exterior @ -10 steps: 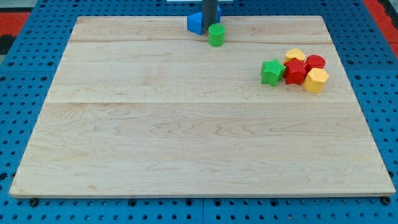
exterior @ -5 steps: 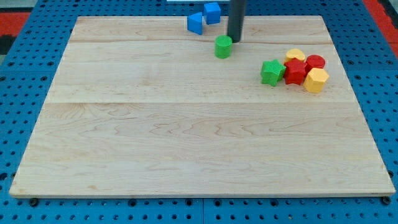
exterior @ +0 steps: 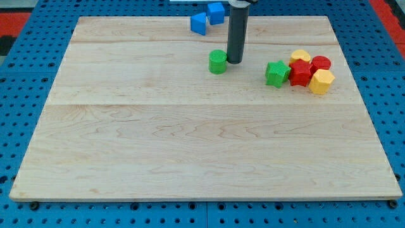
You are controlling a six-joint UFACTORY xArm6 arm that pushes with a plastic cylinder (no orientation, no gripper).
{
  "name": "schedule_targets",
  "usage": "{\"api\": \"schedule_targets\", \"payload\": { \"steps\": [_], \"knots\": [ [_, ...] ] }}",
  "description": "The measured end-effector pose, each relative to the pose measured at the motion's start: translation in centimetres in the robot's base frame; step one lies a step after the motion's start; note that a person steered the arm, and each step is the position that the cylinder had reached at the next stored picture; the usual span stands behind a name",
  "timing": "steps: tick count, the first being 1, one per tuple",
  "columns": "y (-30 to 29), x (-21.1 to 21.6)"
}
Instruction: Move the green circle to the centre left of the board
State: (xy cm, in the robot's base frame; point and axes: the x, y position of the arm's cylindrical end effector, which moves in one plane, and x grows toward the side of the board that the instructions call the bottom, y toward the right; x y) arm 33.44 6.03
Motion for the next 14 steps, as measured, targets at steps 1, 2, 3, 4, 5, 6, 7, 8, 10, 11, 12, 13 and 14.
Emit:
{"api": "schedule_targets", "payload": {
  "steps": [1,2,3,4,5,6,7,8,10,11,12,13,14],
  "knots": [
    [-3.3,-0.5],
    [-7.1,-0.8],
    [-7.8,0.9],
    [-10.4,1.2],
    [-13.3,1.7],
    [-13.7,3.6],
    [-13.9,5.7],
    [-13.9,7.8],
    [-18.5,5.0],
    [-20.9,2.4],
    [-22.3,3.1],
    [-23.6,5.4],
    [-28.1,5.2]
  ]
}}
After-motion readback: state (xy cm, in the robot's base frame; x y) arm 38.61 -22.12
